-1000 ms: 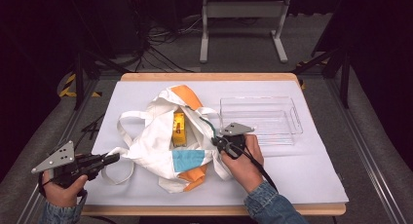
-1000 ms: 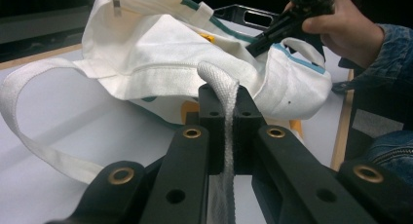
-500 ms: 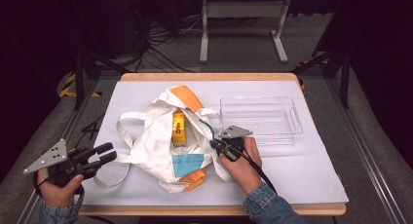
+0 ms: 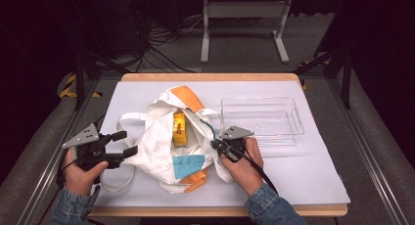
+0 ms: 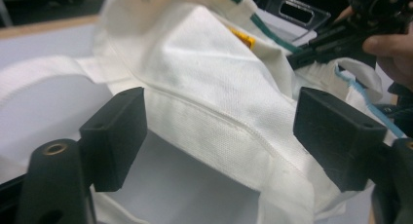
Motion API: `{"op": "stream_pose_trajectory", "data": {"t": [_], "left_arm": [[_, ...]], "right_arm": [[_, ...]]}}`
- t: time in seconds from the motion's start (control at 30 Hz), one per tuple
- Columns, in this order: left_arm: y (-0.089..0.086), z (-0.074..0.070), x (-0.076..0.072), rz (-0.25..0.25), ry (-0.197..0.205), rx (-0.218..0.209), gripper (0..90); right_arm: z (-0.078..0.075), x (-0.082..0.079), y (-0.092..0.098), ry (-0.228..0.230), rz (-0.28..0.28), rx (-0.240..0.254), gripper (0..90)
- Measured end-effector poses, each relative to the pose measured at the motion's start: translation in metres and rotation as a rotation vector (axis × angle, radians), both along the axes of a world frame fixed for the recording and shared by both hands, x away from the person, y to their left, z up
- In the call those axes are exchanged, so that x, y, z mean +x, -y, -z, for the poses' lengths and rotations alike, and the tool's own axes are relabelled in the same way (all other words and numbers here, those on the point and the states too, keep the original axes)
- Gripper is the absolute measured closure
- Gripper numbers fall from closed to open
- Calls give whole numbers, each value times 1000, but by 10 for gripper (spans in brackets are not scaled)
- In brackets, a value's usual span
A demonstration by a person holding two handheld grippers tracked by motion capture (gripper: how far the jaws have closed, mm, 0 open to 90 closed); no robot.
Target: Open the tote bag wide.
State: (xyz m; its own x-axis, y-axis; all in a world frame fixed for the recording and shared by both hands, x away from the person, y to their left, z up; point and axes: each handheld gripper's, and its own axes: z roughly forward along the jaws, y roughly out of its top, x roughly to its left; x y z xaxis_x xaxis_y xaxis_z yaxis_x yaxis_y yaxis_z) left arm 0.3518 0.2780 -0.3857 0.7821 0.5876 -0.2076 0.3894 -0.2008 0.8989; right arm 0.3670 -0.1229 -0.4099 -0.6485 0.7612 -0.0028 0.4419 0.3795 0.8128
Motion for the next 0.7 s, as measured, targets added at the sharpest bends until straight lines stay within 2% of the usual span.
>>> {"op": "stream_pose_trajectory", "data": {"t": [0.13, 0.2, 0.23, 0.27, 0.33, 0.4, 0.43, 0.47, 0.5, 0.7], "left_arm": [[11, 4, 3, 36, -24, 4, 151], [18, 6, 6, 30, -44, 40, 120], [18, 6, 6, 30, -44, 40, 106], [25, 11, 11, 19, -61, 98, 100], [29, 15, 15, 13, -72, 128, 88], [31, 21, 20, 10, -104, 150, 80], [31, 21, 20, 10, -104, 150, 73], [33, 25, 23, 10, -133, 152, 66], [34, 26, 25, 16, -139, 152, 67], [42, 31, 28, 59, -141, 148, 86]], "right_arm": [[-1, 0, -1, 3, -1, -5, 858], [-1, -1, -2, 5, -1, -6, 855], [-1, -1, -2, 5, -1, -6, 855], [-1, -1, -2, 6, 1, -9, 848], [-1, -1, -3, 7, 0, -6, 845], [-1, -1, -2, 6, 2, -7, 842], [-1, -1, -2, 6, 2, -7, 842], [-1, -1, -2, 4, 3, -4, 838], [-1, -1, -2, 4, 3, -3, 837], [0, -1, -1, 5, 6, -1, 836]]}}
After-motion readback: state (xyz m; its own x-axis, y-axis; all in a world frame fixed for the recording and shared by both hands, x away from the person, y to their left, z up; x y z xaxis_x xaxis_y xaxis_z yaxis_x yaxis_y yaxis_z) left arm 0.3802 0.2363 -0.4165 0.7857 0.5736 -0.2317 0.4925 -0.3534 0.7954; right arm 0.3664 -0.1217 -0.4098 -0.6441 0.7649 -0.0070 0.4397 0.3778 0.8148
